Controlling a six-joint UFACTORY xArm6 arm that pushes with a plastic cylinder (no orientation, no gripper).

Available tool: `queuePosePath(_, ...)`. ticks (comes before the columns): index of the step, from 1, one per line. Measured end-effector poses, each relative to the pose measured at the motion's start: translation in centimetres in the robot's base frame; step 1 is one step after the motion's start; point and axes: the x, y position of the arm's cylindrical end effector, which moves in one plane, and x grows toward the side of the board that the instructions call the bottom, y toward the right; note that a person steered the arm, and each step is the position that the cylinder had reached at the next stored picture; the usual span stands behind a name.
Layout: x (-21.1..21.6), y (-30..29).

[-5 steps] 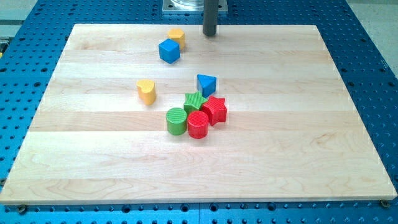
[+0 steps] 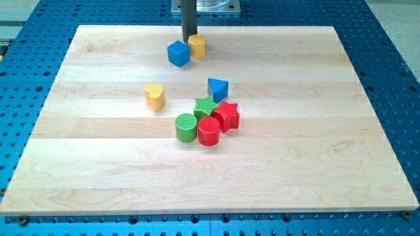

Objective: Move the hexagon diagonally to the heart

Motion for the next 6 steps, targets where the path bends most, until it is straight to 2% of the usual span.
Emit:
queuePosePath(2, -4.1, 1.5)
queuePosePath(3, -1.5, 1.2)
queuePosePath(4, 4.4, 0.7)
queuePosePath(5, 7.4, 0.5)
queuePosePath(6, 7.9, 1.2)
